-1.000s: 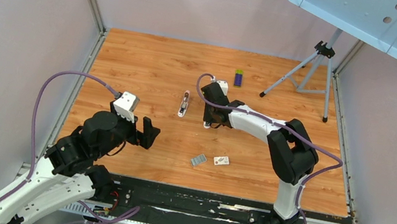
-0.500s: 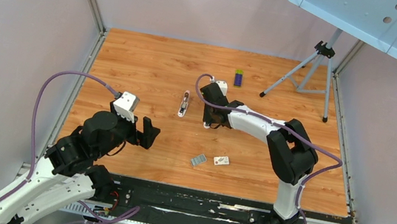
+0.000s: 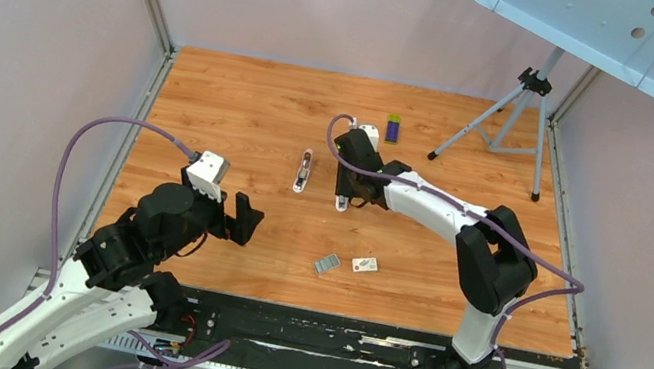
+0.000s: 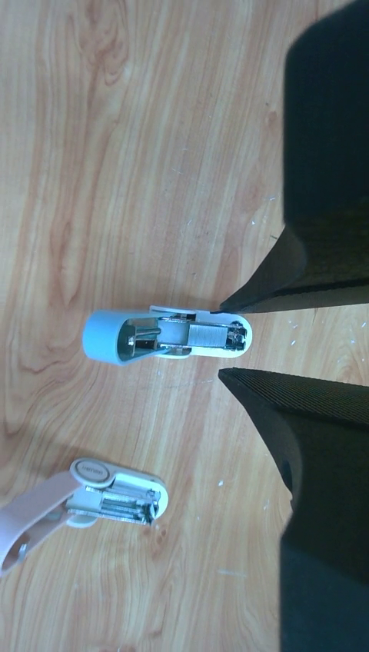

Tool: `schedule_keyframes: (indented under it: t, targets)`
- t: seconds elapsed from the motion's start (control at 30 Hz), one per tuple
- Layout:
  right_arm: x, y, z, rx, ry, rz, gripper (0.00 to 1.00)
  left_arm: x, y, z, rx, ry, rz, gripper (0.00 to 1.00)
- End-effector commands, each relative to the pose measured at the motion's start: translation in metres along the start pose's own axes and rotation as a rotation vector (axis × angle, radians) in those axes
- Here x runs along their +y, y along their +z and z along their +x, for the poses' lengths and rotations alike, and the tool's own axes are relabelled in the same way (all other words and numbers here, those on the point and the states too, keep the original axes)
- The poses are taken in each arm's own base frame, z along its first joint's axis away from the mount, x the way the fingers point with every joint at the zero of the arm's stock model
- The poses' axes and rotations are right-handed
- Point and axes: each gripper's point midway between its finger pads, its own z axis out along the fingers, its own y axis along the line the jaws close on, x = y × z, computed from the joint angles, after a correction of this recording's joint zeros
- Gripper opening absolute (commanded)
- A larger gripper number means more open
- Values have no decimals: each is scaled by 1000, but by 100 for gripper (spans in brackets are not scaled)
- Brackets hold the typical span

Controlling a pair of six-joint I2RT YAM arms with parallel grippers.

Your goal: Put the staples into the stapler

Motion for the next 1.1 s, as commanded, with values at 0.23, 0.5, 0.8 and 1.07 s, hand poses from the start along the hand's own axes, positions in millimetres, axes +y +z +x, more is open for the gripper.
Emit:
schedule_keyframes:
  t: [0.23, 0.5, 0.8, 1.07]
  targets:
    - [-7, -2, -20, -14, -66, -16, 52, 7, 1, 0, -10, 7, -36, 100]
    - [-16, 12, -17, 1, -60, 16, 48, 9, 2, 2, -4, 8, -44, 100]
    - [-23, 24, -13, 17, -56, 34, 42, 9, 2, 1, -6, 8, -44, 100]
    - [-21, 32, -12, 24, -48, 26, 42, 8, 2, 1, -4, 9, -42, 100]
